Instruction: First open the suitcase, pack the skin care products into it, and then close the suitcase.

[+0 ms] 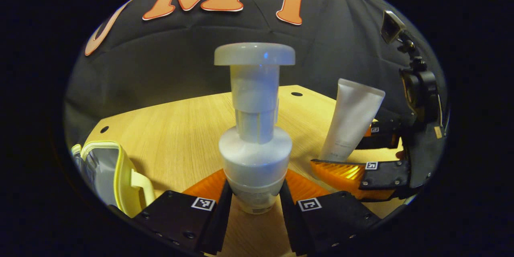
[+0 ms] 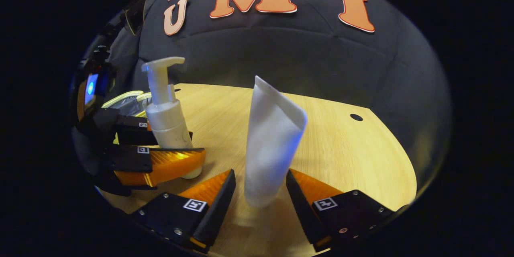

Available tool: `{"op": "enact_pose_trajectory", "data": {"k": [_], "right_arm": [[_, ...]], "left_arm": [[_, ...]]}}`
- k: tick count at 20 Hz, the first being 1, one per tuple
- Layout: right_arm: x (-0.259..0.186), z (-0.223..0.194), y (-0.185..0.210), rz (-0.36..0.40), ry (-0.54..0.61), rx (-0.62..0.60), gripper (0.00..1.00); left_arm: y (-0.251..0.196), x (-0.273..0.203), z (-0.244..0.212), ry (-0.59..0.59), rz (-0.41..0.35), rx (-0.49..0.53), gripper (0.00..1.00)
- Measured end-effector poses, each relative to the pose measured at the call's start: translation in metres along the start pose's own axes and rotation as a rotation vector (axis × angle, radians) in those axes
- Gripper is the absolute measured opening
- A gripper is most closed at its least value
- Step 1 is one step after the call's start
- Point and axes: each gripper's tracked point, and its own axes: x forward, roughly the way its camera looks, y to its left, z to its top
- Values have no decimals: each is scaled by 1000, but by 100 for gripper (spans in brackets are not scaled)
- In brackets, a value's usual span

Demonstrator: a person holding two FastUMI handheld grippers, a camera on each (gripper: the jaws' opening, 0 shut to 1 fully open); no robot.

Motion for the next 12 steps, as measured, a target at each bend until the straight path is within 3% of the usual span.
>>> {"op": "enact_pose_trajectory", "data": {"k": [5, 12], "right_arm": [[13, 6, 2, -2, 14, 41, 50], [3, 36, 28, 34, 21, 51, 43]], "left_arm": [[43, -36, 35, -39, 85, -45, 60], [131, -89, 32, -33, 236, -71, 60]]}}
